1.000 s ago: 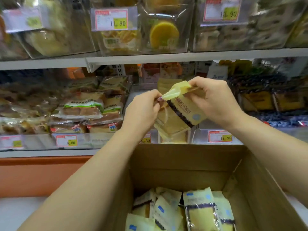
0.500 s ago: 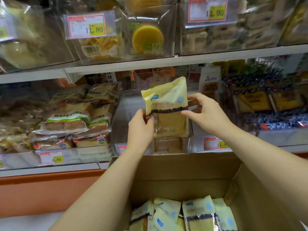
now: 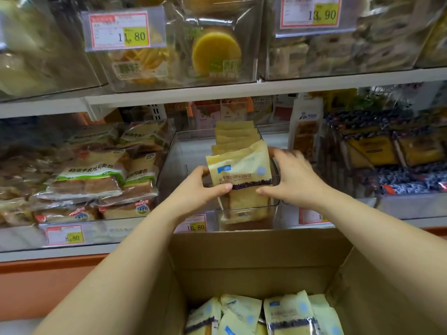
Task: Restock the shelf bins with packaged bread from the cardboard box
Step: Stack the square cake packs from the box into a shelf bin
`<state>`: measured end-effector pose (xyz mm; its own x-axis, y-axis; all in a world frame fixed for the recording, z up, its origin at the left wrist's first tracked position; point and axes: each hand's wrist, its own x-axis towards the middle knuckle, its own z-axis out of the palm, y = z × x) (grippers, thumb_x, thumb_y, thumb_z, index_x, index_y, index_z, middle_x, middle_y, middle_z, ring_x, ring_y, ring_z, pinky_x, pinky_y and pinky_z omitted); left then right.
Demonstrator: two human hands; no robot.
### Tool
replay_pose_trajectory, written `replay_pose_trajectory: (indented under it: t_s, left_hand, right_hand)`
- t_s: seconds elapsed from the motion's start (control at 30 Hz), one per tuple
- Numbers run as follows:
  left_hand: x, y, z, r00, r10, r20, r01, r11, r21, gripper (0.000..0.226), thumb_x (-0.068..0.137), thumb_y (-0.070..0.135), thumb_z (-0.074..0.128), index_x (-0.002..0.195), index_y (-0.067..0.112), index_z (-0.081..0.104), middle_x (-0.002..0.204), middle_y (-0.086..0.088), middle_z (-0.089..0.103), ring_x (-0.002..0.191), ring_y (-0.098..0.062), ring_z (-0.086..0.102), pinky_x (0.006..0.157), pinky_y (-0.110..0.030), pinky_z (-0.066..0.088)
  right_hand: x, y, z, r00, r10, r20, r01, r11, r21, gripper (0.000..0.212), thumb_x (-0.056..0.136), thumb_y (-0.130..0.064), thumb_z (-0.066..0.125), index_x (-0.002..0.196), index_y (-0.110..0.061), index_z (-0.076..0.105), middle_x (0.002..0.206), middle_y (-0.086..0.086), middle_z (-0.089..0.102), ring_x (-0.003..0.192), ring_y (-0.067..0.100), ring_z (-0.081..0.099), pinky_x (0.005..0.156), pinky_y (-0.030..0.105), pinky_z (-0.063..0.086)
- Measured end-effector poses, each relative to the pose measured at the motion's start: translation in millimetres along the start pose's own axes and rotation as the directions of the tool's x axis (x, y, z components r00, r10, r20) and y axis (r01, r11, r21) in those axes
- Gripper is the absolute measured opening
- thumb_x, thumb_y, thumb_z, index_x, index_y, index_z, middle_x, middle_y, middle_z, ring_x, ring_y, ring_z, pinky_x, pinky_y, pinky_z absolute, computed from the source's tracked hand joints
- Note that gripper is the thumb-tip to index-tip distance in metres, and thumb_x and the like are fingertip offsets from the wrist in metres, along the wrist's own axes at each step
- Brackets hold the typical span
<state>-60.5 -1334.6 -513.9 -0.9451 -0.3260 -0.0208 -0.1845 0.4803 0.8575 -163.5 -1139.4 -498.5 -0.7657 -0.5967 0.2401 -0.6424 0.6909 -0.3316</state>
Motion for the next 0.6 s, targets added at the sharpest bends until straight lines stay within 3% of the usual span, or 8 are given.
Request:
replay_pose_trajectory:
  t_s: [0.07,0.17,0.23,0.33,0.4,0.47,0.53,0.6]
  left_hand:
    - [3.3,4.8,2.6,0.998,0.014,0.057,-0.008,0.995,-0.104,0.061,0.079,0.038,0.074,0.132,0.023,0.047,0.122,0.010,0.062,0.107,-0.007,0.061,0.091,-0.036,0.053]
    - [3.3,8.5,7.8,0.999,0.016,0.042,-0.009,0.990,-0.143,0.046,0.085,0.030,0.070,0.127,0.026,0.052,0.111,0.012,0.066,0.095,-0.003,0.064,0.073,-0.027,0.054]
    - [1.7,7.5,8.2,0.999,0.014,0.048,-0.007,0.989,-0.144,0.040,0.086,0.030,0.069,0.124,0.025,0.057,0.108,0.014,0.066,0.089,0.002,0.064,0.065,-0.019,0.051]
    - [-5.9,2.5,5.2,0.998,0.055,0.044,-0.053,0.997,-0.053,0.042,0.084,0.032,0.071,0.123,0.023,0.060,0.110,0.012,0.069,0.092,0.001,0.065,0.078,-0.021,0.053]
    - [-14.8,-2.9,5.5,0.993,0.113,0.021,-0.113,0.993,0.024,0.047,0.081,0.031,0.074,0.124,0.021,0.058,0.113,0.013,0.067,0.099,0.001,0.063,0.088,-0.020,0.051]
    - [-25.6,-9.2,8.8,0.979,0.204,-0.010,-0.201,0.972,0.122,0.049,0.080,0.028,0.075,0.124,0.025,0.053,0.117,0.017,0.059,0.102,0.006,0.057,0.085,-0.008,0.046]
    - [-33.2,-13.8,12.5,0.953,0.301,-0.033,-0.289,0.937,0.195,0.051,0.080,0.025,0.074,0.124,0.030,0.049,0.119,0.020,0.051,0.105,0.010,0.051,0.084,0.000,0.039]
    - [-30.7,-17.1,14.2,0.934,0.354,-0.058,-0.330,0.911,0.247,0.051,0.080,0.025,0.075,0.125,0.027,0.052,0.123,0.019,0.046,0.106,0.009,0.047,0.087,0.004,0.033]
  right_hand:
    - [7.1,-0.1,1.9,1.000,0.009,0.013,-0.012,0.965,0.262,0.078,0.076,-0.051,0.070,0.141,-0.027,0.034,0.138,-0.003,0.046,0.131,0.021,0.033,0.102,0.037,0.035]
    - [13.7,-1.6,6.8,0.997,-0.009,0.075,-0.031,0.856,0.516,0.045,0.088,-0.045,0.060,0.128,-0.027,0.052,0.122,-0.010,0.059,0.113,0.008,0.054,0.084,0.018,0.044]
    - [12.3,-0.8,11.3,0.995,-0.034,0.093,-0.016,0.874,0.486,0.031,0.092,-0.040,0.056,0.119,-0.024,0.060,0.111,-0.011,0.063,0.100,0.005,0.060,0.076,0.015,0.045]
    - [6.8,3.9,14.7,0.996,-0.072,0.048,0.047,0.918,0.394,0.036,0.088,-0.044,0.058,0.105,-0.014,0.068,0.105,-0.002,0.069,0.095,0.013,0.062,0.083,0.036,0.052]
    - [-1.6,7.3,15.3,0.993,-0.116,0.018,0.105,0.943,0.317,0.049,0.080,-0.051,0.056,0.096,-0.007,0.070,0.107,-0.001,0.066,0.105,0.012,0.054,0.091,0.034,0.045]
    - [-13.9,8.3,17.4,0.983,-0.177,-0.054,0.185,0.955,0.233,0.051,0.077,-0.050,0.057,0.093,-0.004,0.070,0.115,-0.008,0.060,0.117,0.006,0.039,0.099,0.025,0.032]
    - [-23.4,7.2,21.1,0.949,-0.250,-0.193,0.281,0.947,0.154,0.036,0.081,-0.039,0.066,0.098,-0.008,0.072,0.120,-0.007,0.056,0.120,0.009,0.034,0.105,0.029,0.026]
    - [-22.5,6.8,25.0,0.936,-0.250,-0.247,0.273,0.960,0.066,0.031,0.083,-0.035,0.069,0.102,-0.011,0.073,0.127,-0.001,0.054,0.125,0.017,0.033,0.108,0.039,0.026]
